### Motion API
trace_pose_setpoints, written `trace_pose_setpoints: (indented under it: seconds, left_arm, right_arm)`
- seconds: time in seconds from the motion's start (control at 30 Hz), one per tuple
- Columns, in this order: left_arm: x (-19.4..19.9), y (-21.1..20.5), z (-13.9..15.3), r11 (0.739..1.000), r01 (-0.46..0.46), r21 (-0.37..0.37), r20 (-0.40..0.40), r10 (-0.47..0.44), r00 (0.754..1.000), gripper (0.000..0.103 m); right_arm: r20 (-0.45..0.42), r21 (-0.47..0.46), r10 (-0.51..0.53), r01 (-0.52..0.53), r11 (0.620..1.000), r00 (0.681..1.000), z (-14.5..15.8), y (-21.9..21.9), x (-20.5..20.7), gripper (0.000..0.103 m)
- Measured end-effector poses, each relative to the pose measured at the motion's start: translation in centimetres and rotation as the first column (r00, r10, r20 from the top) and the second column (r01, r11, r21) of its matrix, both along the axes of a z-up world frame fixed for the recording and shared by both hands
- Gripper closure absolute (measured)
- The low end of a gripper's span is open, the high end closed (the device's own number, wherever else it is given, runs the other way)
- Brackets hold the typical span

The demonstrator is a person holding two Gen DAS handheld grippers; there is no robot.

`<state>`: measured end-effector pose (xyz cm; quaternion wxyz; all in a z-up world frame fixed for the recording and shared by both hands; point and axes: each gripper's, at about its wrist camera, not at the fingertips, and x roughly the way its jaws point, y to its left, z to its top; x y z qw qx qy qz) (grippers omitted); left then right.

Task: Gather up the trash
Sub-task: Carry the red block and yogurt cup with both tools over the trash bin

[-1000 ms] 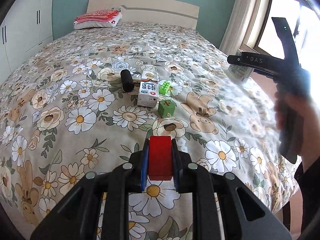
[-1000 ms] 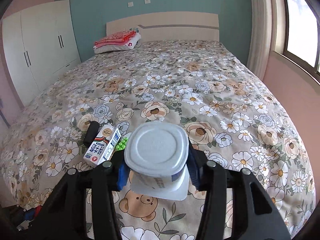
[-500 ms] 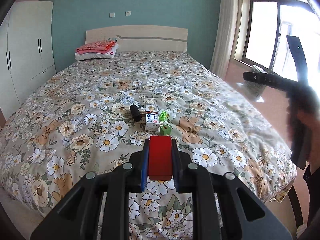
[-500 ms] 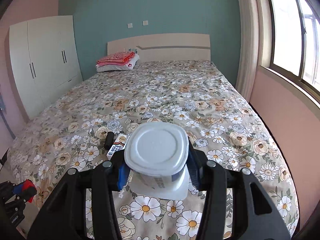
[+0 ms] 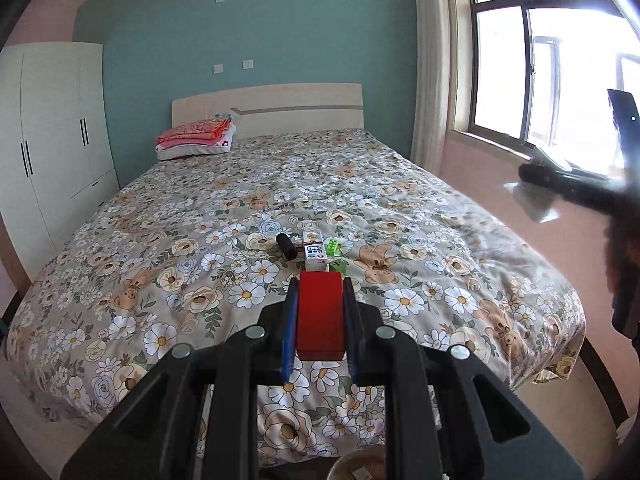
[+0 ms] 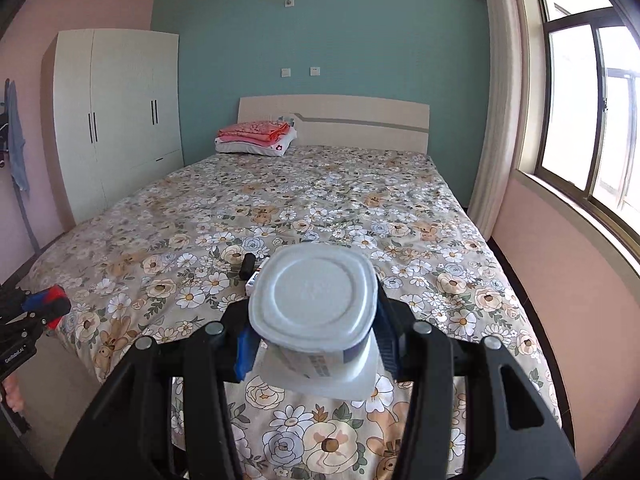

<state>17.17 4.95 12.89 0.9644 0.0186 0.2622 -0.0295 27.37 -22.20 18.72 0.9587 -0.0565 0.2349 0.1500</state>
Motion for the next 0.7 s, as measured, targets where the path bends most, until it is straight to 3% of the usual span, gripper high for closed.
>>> trace_pose_setpoints:
  seconds: [0.17, 0.43, 0.7]
  left_arm:
    - [-2.3, -0.3, -2.7, 0.998, 0.035, 0.049, -0.056, -0.032, 0.998, 0.081]
    - [-4.5, 0.1, -7.9, 0.994, 0.089, 0.062, -0.174, -0.077, 0.982, 0.081]
    - [-5.0, -0.2, -13.8, 0.989, 0.145, 0.042, -0.311, -0.125, 0.942, 0.081]
  right_arm:
    - [-0.035, -0.023, 0.044, -0.044, 0.999, 0.998, -2.5, 0.6, -3.3, 0.054]
    - [-0.125, -0.058, 0.117, -0.125, 0.990, 0.985, -7.7, 2.5, -6.9, 0.054]
    - [-0.224, -0.084, 0.198, -0.221, 0.972, 0.954, -13.3, 5.3, -9.7, 0.054]
